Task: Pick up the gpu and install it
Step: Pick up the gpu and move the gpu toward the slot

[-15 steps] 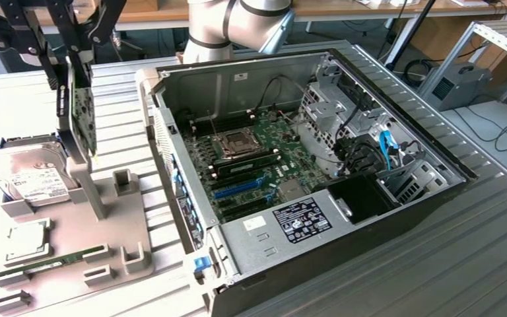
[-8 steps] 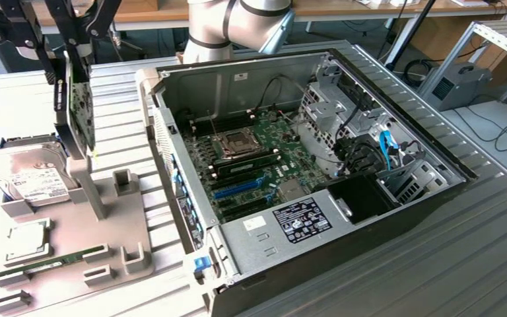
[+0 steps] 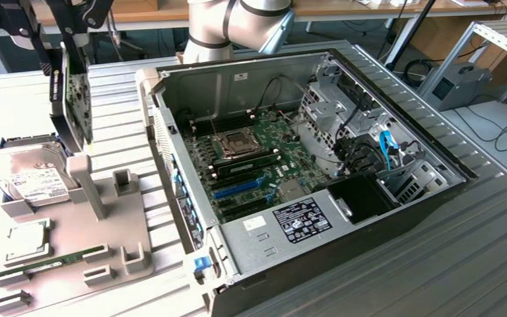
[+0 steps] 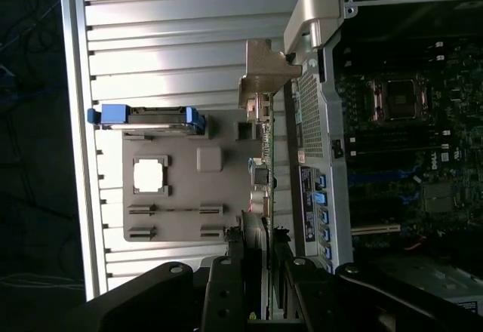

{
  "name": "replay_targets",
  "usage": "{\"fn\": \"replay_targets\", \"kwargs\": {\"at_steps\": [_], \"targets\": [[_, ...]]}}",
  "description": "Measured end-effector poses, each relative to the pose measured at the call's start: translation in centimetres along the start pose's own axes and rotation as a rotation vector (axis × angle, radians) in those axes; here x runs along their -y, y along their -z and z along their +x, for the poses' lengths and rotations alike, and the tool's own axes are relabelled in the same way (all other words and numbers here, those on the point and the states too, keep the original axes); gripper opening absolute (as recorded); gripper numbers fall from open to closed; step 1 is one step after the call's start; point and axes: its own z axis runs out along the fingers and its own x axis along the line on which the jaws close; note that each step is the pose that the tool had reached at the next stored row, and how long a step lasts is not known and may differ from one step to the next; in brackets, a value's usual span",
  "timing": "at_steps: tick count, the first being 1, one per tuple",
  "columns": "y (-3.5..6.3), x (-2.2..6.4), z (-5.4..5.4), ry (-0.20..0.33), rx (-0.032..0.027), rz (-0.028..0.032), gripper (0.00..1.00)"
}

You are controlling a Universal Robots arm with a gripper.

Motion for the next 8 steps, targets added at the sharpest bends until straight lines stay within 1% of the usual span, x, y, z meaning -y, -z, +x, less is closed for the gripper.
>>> {"fn": "replay_targets", "kwargs": {"at_steps": [8], "targets": [[0.71, -0.05, -0.02, 0.000, 0.0000, 0.0000, 0.26]]}}
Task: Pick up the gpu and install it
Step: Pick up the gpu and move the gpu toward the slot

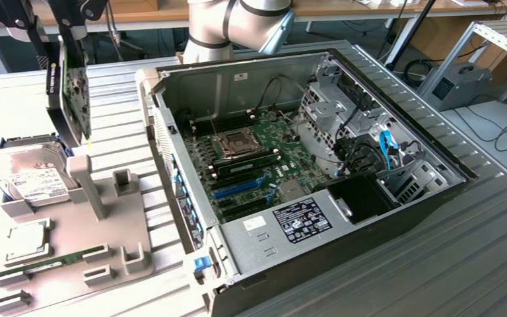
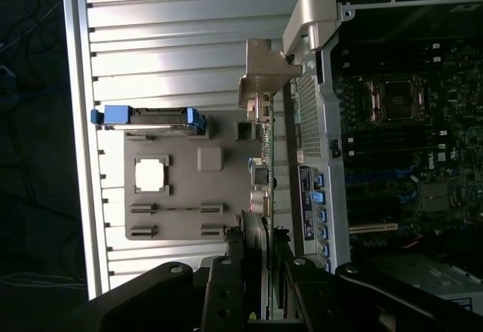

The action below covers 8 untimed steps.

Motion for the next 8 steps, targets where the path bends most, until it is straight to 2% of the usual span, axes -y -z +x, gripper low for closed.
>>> {"fn": "replay_targets", "kwargs": {"at_steps": [8], "targets": [[0.79, -0.05, -0.02, 0.000, 0.0000, 0.0001, 0.26]]}}
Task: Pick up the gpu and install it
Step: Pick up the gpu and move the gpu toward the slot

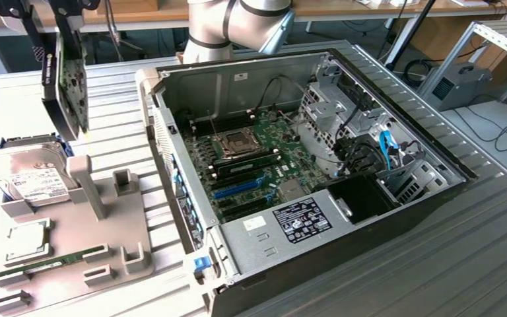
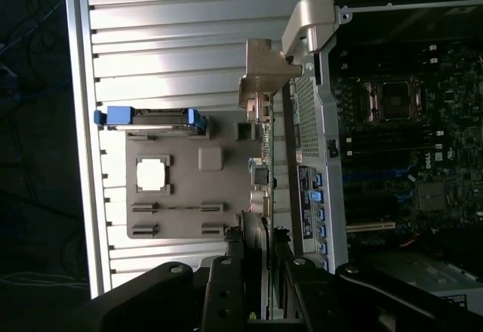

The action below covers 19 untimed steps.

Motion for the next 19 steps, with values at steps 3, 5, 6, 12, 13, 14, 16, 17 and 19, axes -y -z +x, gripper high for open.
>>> {"fn": "replay_targets", "kwargs": {"at_steps": [3, 5, 6, 12, 13, 14, 16, 17, 19], "targets": [[0.25, -0.02, 0.00, 0.000, 0.0000, 0.0000, 0.26], [0.57, -0.04, -0.01, 0.000, 0.0001, 0.0000, 0.26], [0.75, -0.05, -0.02, 0.000, 0.0000, 0.0000, 0.26], [1.01, -0.07, -0.02, 0.000, 0.0001, -0.0001, 0.26], [1.01, -0.07, -0.02, 0.000, 0.0001, -0.0001, 0.26], [1.02, -0.07, -0.02, 0.000, 0.0000, 0.0000, 0.26], [0.93, -0.05, -0.01, 0.000, 0.0001, -0.0001, 0.26], [0.85, -0.04, -0.01, 0.000, 0.0001, -0.0002, 0.26], [0.68, -0.01, -0.03, 0.000, 0.0001, -0.0001, 0.26]]}}
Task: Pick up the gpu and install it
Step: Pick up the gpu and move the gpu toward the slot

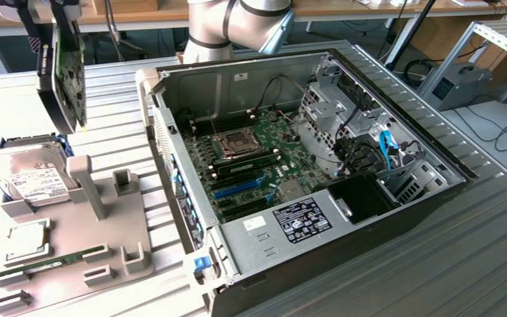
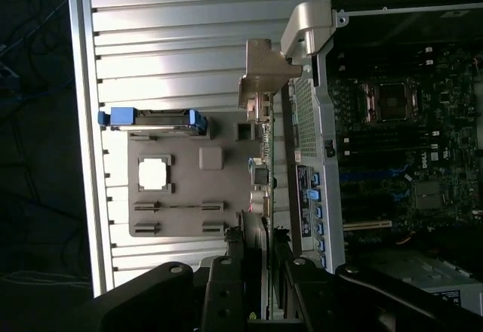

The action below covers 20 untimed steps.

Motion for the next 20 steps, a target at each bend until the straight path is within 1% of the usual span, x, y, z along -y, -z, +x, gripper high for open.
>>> {"fn": "replay_targets", "kwargs": {"at_steps": [20], "targets": [[-1.76, 0.31, -0.1, 0.000, 0.0000, 0.0000, 0.26]]}}
